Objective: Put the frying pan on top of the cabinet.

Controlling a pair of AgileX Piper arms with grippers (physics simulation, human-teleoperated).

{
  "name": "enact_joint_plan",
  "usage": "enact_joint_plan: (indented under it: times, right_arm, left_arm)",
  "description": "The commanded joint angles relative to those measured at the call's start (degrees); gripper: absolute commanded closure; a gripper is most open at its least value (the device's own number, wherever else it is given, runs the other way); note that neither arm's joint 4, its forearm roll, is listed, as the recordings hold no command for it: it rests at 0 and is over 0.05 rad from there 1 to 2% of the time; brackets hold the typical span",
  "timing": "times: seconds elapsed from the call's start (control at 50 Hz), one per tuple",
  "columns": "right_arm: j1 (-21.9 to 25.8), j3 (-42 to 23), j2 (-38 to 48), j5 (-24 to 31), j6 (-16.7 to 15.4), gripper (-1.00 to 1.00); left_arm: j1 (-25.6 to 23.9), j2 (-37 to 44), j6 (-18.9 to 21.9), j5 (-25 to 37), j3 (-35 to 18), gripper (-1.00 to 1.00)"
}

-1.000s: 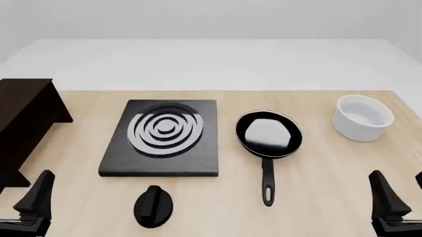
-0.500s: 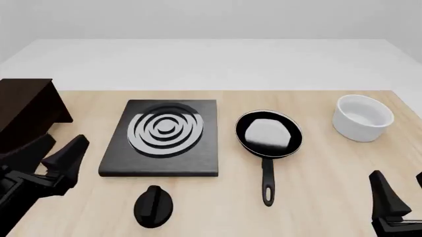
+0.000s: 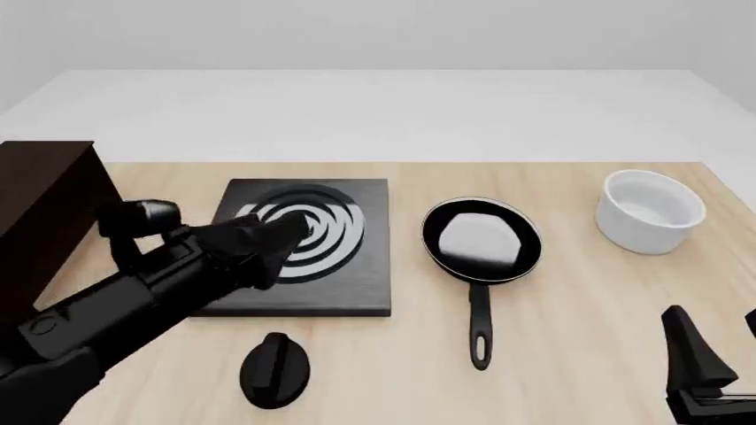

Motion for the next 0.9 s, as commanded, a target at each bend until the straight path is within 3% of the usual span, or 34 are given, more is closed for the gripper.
enact_joint_plan:
  times: [0.02,0.12,0.2,0.22,0.46,0.9]
  right_arm:
    - [0.0,0.0,-0.1,0.0,0.2,-1.00]
    - [0.0,0.0,-0.1,0.0,0.1,-1.00]
    - [0.0,0.1,0.0,-0.1,0.2,-1.00]
    - [0.0,0.0,0.0,-0.1,0.3,-1.00]
    - [-0.2,0.0,0.2,-0.2,0.7,-1.00]
    - [-0.5,0.1,-0.2,-0.2,1.4,-1.00]
  left_arm:
    - [-7.5,8.6,-4.3,3.0,-8.2,-1.00]
    - [-10.3,11.5,-7.1,3.8,-11.5,-1.00]
    - [-10.4,13.7,-7.3,3.4,-13.4,-1.00]
    - [-10.9,15.1,-9.1,2.8,-13.9,-1.00]
    - [-12.7,23.0,-13.7,-0.1,-17.3,-1.00]
    - [-14.4,32.4,-17.3,-2.4,-20.3,-1.00]
